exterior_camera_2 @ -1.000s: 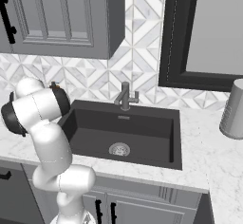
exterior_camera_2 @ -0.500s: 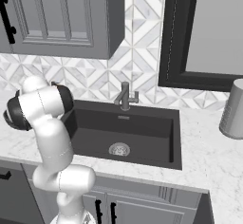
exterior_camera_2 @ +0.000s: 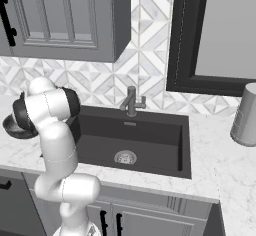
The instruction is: Pick the bell pepper from the sink and place it in the bowl. Then pick the bowl and place it in the microwave. Then close the microwave door and press the start button.
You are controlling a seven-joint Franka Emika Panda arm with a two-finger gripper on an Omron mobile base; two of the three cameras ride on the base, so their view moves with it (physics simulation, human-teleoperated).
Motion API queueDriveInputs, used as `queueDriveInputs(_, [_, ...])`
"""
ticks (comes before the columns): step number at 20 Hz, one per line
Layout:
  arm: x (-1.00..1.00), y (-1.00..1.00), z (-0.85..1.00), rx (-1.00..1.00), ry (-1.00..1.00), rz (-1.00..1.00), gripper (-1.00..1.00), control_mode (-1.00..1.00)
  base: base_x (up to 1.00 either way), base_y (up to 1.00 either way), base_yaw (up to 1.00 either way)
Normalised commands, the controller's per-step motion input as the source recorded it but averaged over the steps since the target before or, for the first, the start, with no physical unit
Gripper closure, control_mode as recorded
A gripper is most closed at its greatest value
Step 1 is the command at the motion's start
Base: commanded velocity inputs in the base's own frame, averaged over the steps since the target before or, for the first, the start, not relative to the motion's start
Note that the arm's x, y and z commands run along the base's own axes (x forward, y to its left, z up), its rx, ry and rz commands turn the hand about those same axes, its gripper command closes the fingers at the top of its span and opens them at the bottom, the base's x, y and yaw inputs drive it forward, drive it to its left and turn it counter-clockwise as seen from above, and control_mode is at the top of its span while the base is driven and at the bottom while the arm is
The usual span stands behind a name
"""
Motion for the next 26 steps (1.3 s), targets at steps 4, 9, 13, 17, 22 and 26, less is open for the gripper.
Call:
queueDriveInputs(4, [-0.36, 0.07, 0.02, 0.0, -0.04, 0.0, 1.0, -1.0, 0.0, 0.0, 0.0])
queueDriveInputs(9, [-0.61, -0.29, 0.39, 0.02, -0.1, -0.05, 1.0, -1.0, 0.0, 0.0, 0.0])
queueDriveInputs(13, [-0.39, -0.89, 0.79, 0.13, -0.16, -0.14, 1.0, -1.0, 0.0, 0.0, 0.0])
queueDriveInputs(17, [-0.44, -0.8, 1.0, 0.14, -0.11, -0.2, 1.0, -1.0, 0.0, 0.0, 0.0])
queueDriveInputs(22, [-0.48, -0.78, 0.91, 0.03, 0.0, -0.35, 1.0, -1.0, 0.0, 0.0, 0.0])
queueDriveInputs(26, [-0.48, -0.84, 0.63, 0.0, 0.06, -0.5, 1.0, -1.0, 0.0, 0.0, 0.0])
